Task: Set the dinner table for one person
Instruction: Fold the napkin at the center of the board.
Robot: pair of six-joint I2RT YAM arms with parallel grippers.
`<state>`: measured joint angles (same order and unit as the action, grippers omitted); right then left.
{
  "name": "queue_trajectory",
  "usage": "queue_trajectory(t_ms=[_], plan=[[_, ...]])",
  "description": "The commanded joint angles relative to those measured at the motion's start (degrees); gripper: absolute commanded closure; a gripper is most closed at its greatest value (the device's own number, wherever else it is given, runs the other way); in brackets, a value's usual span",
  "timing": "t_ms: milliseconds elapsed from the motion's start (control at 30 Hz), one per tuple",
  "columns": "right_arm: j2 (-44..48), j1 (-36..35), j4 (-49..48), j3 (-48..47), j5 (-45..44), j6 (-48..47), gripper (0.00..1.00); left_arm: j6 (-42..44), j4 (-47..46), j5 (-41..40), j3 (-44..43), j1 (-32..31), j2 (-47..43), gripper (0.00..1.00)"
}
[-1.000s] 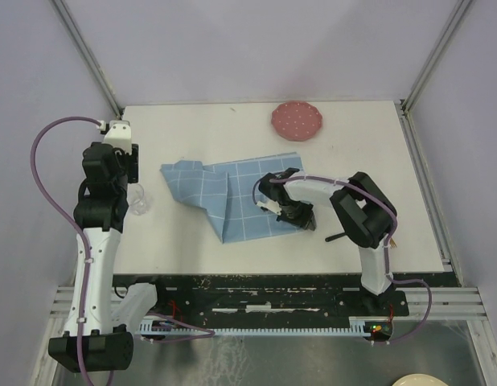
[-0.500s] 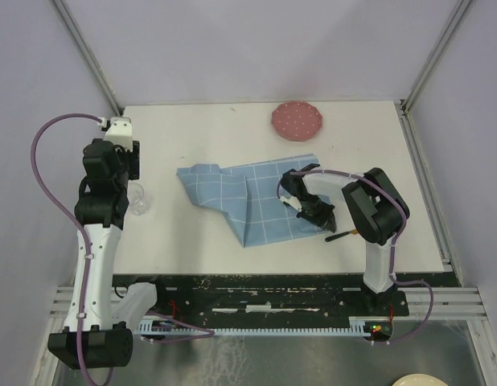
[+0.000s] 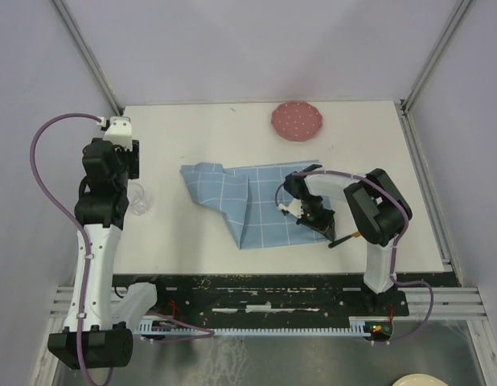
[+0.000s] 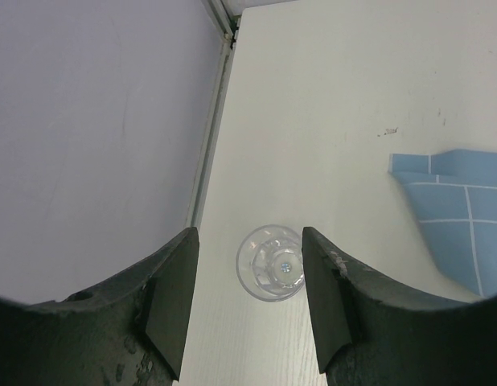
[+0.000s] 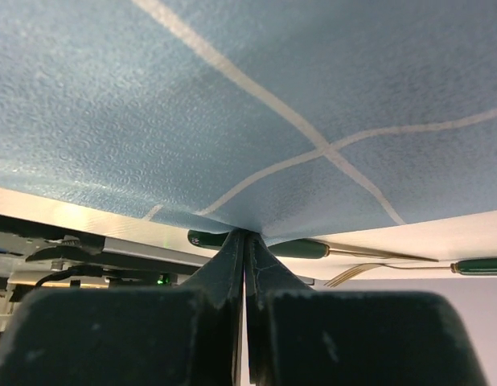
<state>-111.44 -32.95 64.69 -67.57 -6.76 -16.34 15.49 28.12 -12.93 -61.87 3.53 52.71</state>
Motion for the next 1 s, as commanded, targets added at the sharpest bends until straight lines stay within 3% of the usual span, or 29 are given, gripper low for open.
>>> queue_trajectory(t_ms=[0,267,333,433,467,700,967], plan=[[1.82,-0.48,2.81,0.48,3.74,-1.9,0.98,0.77,-3.34,0.62,-1.33,0.25,-1.11,0.39],[7.02,-2.2,3.23,-4.58,7.72,-3.32,0.95,0.87,-1.04,2.98,-1.12,0.22,-1.41,0.35],[8.21,-2.52,3.06,-9.32,10.03,-3.31,0.84,0.68,0.04,3.55,-0.5,0.24,-1.18,0.33],[6.42,-3.35,3.62,-20.87,14.83,-3.01,0.57,-0.4,2.3,4.84,0.88,0.18,-0.88,0.32],[4.72,-3.73,4.22,-25.26,16.86,-2.77,0.54,-0.46,2.79,5.28,1.33,0.22,-0.78,0.32],[-14.75,-5.76,12.18,-52.91,33.0,0.95,0.52,1.27,5.19,-0.29,2.07,0.23,1.14,0.31],[-22.98,-7.43,11.54,-58.41,43.39,4.69,0.52,0.61,8.52,-4.76,5.13,0.18,-1.66,0.31]])
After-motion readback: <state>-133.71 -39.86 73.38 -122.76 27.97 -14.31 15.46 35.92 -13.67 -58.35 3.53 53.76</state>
